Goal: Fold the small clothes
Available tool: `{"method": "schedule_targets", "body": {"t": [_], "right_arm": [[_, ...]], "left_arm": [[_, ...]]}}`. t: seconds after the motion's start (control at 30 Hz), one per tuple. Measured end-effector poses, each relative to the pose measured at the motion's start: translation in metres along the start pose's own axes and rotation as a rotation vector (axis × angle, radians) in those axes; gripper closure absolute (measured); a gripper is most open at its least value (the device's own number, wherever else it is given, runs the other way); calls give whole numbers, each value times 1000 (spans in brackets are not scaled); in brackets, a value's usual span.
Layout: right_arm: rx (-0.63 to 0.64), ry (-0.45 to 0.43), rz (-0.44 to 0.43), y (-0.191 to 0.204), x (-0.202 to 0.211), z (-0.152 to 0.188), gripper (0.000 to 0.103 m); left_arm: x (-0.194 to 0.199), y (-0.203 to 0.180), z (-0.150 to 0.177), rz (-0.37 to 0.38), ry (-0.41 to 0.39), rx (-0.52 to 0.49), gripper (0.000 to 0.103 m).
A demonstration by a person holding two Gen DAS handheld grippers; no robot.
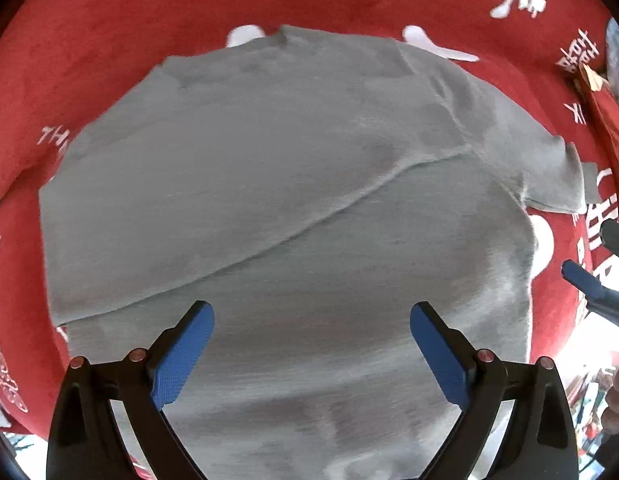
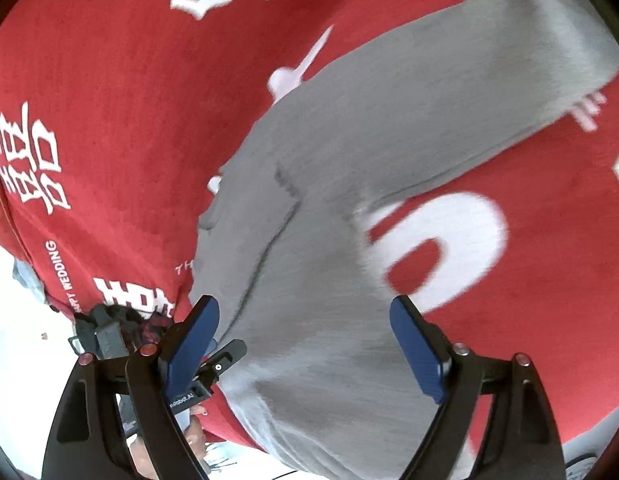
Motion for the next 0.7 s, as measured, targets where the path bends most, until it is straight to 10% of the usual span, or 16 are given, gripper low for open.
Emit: {"method": "schedule_targets", "body": {"t": [0.4,0.7], "right_arm": [[-295,-224,38,-124,94,-22,13],[-430,-403,-151,-182,130,-61,13]], "left_arm": [[-3,-99,-31,-9,-44,-64,4],[-6,-144,-58,-18,-83,-40,4]]}}
Point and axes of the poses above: each gripper's, at about its wrist camera, not at the fingertips, and x roughly against the way its jaws point, y to its left, z to its underside, the point moved 3 cm from there along -x, roughly the way its jaws point, and after that the axes turned 14 degrees about y, right-handed, at the moved point
